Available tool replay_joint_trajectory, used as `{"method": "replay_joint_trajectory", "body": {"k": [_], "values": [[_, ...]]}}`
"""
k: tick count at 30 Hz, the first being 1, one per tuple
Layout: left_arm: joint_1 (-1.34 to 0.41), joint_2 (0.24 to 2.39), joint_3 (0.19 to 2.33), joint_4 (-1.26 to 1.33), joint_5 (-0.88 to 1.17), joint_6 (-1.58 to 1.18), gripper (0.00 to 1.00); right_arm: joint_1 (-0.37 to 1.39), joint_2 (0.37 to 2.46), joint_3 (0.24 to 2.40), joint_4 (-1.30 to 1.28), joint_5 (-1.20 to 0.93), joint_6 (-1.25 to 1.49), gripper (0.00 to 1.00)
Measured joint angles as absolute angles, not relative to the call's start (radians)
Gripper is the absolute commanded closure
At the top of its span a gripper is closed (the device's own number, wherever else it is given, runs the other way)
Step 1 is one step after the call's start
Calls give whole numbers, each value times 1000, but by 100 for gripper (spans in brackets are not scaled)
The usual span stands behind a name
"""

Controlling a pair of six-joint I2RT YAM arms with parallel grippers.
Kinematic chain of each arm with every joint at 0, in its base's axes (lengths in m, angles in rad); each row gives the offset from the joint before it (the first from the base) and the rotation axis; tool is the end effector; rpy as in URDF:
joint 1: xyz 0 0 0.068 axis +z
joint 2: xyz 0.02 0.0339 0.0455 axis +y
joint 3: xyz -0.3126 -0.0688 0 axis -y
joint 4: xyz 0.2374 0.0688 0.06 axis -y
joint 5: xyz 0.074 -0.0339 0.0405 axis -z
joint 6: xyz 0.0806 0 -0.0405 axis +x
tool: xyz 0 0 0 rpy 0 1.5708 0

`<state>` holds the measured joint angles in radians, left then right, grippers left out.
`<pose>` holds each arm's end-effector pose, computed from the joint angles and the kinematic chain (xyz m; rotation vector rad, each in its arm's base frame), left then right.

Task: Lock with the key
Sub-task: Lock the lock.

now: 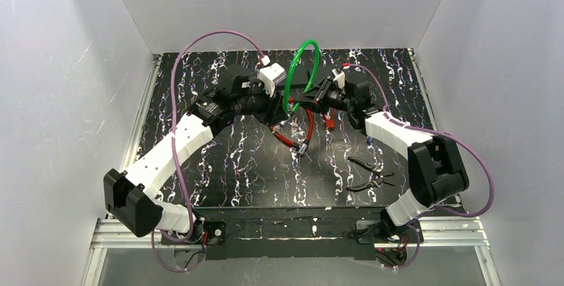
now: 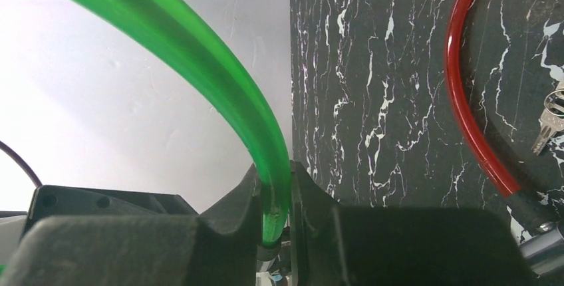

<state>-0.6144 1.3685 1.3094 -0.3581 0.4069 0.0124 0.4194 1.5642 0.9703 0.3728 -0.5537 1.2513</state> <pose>0.2537 -0.2181 0.4056 0.8810 1.8388 -0.7879 0.3365 0.1964 0.3117 0.4020 2.0638 1.6074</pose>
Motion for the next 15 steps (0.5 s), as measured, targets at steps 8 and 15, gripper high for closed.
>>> {"method": "replay_joint_trajectory", "body": {"k": [8,15], "values": [[-616,1289,1259,-367,382,19,62,419,1562,982,330,-553,1217,99],[-772,1134,1091,-329,163,163,52,419,1562,999,309,-549,1205,99]]}}
